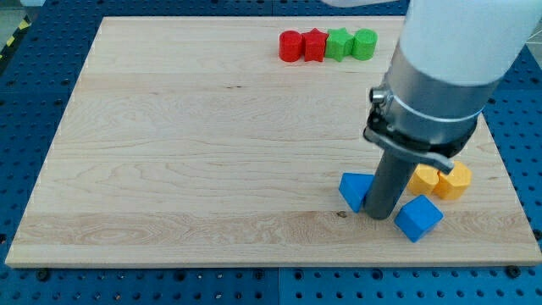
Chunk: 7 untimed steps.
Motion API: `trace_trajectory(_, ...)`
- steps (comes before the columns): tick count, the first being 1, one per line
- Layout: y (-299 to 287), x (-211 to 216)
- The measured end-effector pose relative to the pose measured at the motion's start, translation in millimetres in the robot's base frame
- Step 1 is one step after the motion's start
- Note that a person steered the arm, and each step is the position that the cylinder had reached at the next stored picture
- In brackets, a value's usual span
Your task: Move the blue cube a bit right and up
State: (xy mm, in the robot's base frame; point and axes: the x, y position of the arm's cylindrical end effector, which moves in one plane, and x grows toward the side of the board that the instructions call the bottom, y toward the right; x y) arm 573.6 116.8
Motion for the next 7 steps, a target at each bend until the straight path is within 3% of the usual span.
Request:
trace_trajectory(2,56,40)
trace_trajectory(3,78,40)
trace_trajectory(5,20,44)
trace_trajectory(7,31,39)
